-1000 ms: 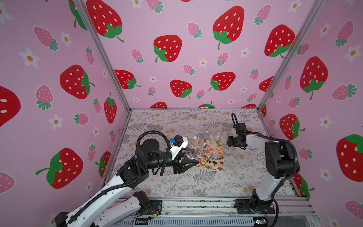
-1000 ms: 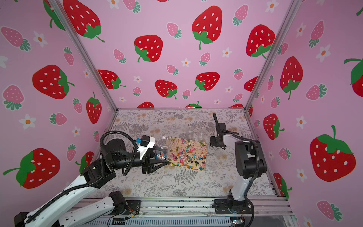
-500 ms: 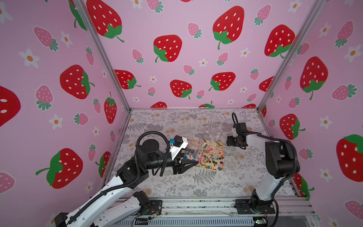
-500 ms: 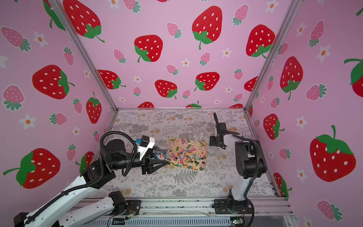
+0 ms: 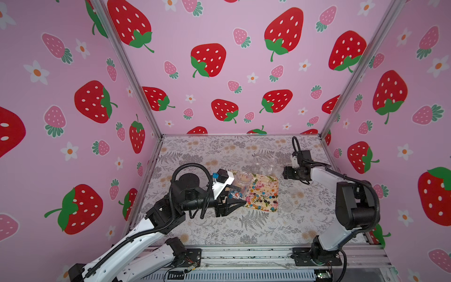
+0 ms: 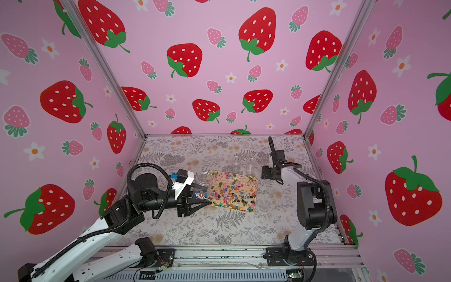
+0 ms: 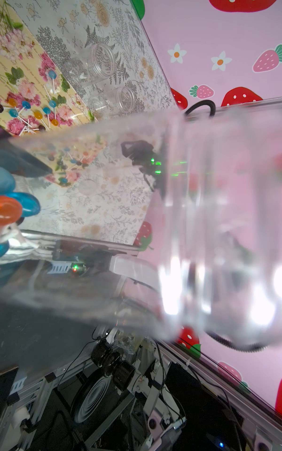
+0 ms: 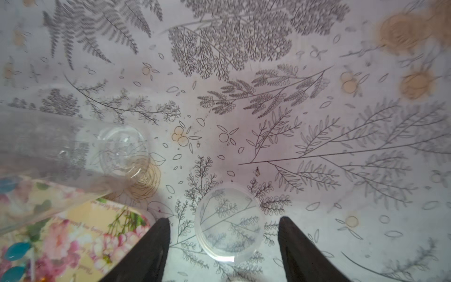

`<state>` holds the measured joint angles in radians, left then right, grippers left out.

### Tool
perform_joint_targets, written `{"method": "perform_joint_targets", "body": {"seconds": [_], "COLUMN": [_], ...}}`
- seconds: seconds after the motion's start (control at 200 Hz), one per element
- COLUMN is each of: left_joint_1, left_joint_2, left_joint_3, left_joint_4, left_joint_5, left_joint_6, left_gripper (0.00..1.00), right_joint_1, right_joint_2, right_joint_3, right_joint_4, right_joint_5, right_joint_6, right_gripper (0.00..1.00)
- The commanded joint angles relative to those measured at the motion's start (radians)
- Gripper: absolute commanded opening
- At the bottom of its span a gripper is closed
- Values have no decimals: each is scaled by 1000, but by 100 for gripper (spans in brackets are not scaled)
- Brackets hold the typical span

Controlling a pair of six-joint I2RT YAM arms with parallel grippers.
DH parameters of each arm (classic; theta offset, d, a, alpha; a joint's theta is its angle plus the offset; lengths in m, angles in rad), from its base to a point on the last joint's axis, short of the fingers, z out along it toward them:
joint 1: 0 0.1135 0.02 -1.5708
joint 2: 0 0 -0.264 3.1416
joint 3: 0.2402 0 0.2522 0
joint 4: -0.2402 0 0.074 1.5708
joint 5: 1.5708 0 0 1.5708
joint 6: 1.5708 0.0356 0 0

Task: Pour the candies out of the jar
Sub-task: Place the lid at the center of the board.

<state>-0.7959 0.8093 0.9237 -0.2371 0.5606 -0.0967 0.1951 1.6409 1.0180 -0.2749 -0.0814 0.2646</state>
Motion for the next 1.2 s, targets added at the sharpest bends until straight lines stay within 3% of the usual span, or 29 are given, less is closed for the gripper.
{"method": "perform_joint_targets", "body": {"seconds": [0.0, 0.265, 0.475, 0.74, 0.956, 1.191], "left_joint_1": [-1, 1, 0, 7, 16, 33], "left_joint_2": [10, 41, 90, 165, 208, 276], "left_joint_3": [-5, -93, -141, -179, -204, -208], "left_joint_4": [30, 100, 135, 137, 105, 72], "left_joint_5": [-8, -83, -139, -189, -284, -303], "left_joint_6": [-1, -87, -145, -185, -217, -222], "left_gripper": [53, 54, 54, 54, 54, 54], "right_joint_1": [-11, -11, -11, -11, -11, -11], "right_joint_2": [-87, -366, -524, -766, -894, -987], "right_joint_3": [25, -148, -208, -309, -363, -411], "right_joint_4": [-54, -44, -159, -243, -293, -331], "right_joint_5": [-38, -135, -205, -215, -235, -255], "right_joint_6": [-13, 34, 19, 76, 132, 168], "right_gripper": [74, 74, 75, 76, 76, 76]}}
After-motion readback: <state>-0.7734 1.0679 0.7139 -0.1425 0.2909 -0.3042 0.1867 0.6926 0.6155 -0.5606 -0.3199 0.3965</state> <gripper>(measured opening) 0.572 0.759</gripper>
